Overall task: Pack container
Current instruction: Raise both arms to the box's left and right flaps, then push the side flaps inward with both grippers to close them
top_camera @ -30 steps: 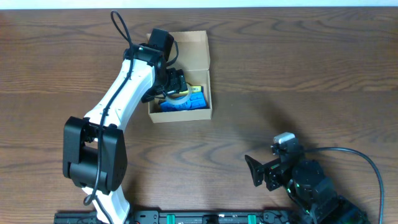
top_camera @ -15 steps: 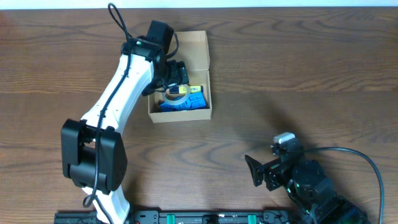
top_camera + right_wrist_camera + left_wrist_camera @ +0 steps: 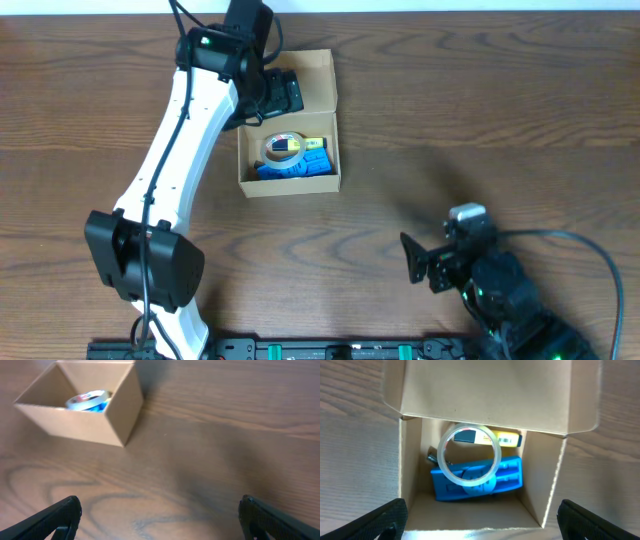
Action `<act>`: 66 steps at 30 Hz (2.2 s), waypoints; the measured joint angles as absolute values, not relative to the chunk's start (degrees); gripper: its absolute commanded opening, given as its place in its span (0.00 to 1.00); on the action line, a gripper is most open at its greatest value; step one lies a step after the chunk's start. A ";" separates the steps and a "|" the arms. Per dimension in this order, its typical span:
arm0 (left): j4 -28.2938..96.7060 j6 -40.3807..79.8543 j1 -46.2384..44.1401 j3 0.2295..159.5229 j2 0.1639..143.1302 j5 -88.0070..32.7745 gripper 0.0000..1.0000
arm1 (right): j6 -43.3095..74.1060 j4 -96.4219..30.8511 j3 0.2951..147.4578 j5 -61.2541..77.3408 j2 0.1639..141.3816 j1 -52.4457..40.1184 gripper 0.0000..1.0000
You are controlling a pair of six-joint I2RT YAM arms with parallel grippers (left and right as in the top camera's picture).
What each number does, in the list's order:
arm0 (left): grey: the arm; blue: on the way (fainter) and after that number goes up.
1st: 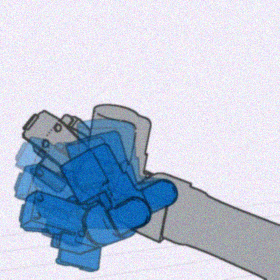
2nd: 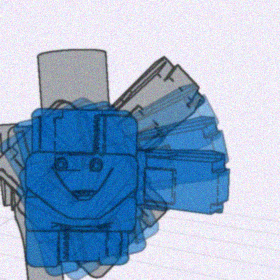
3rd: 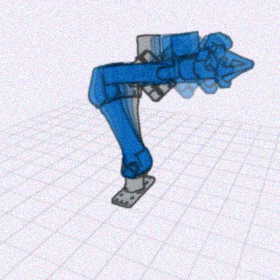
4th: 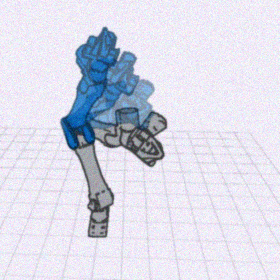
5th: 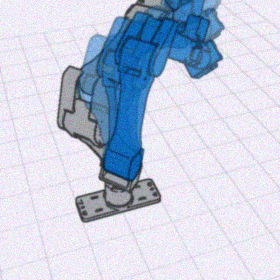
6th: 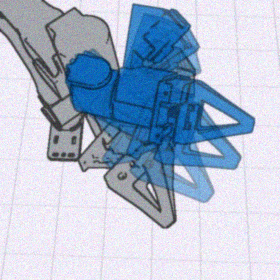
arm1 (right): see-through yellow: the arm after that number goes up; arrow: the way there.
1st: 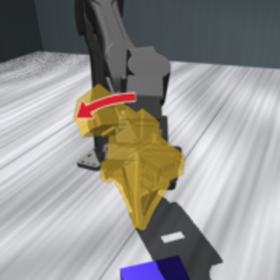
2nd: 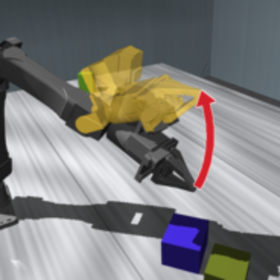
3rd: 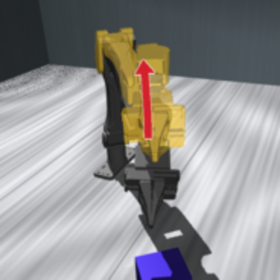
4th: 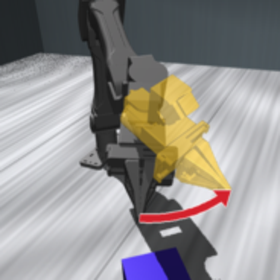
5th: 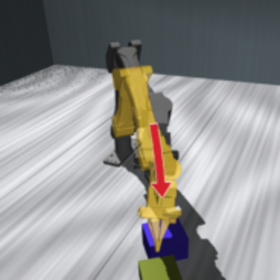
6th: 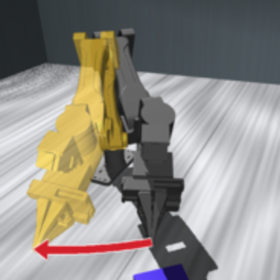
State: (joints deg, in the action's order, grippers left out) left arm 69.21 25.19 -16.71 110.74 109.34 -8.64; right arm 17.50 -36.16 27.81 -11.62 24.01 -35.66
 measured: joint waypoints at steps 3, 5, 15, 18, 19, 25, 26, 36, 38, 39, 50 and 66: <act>71.26 25.19 -15.79 113.27 109.34 -8.71 0.96 | 17.85 -36.32 34.17 -11.53 30.15 -32.53 0.99; 72.47 25.17 -14.66 114.80 109.34 -8.75 0.96 | 17.80 -35.97 40.03 -11.18 35.31 -30.00 0.99; 73.52 25.23 -3.95 116.81 109.36 -12.21 0.96 | 13.34 -35.42 65.14 -0.84 67.51 -20.01 0.68; 72.86 25.12 -0.64 116.84 109.36 -12.67 0.88 | 12.84 -35.00 70.02 1.10 76.09 -18.76 0.39; 72.25 25.50 0.47 116.84 109.36 -12.97 0.80 | 12.99 -34.87 71.59 1.63 79.02 -18.35 0.29; 67.53 26.04 5.41 116.86 109.43 -13.34 0.24 | 13.89 -32.42 78.06 5.65 92.82 -16.36 0.01; 67.00 26.30 6.04 116.86 109.51 -13.43 0.15 | 14.31 -31.86 78.78 6.59 94.74 -15.97 0.01; 61.95 28.51 9.13 117.05 116.64 -14.85 0.05 | 20.29 -20.80 80.73 16.56 106.74 -13.08 0.01; 60.88 28.51 9.34 117.05 119.15 -15.81 0.05 | 21.76 -18.65 80.77 18.13 108.33 -12.69 0.01; 60.40 28.53 9.39 117.05 120.38 -16.47 0.05 | 22.59 -17.47 80.79 18.92 109.27 -12.56 0.01; 53.12 28.91 9.37 117.05 131.72 -27.55 0.05 | 30.26 -8.60 80.99 25.91 118.85 -12.14 0.01; 48.03 30.70 8.75 117.05 141.01 -41.85 0.05 | 43.97 9.10 81.69 34.33 129.58 -12.23 0.02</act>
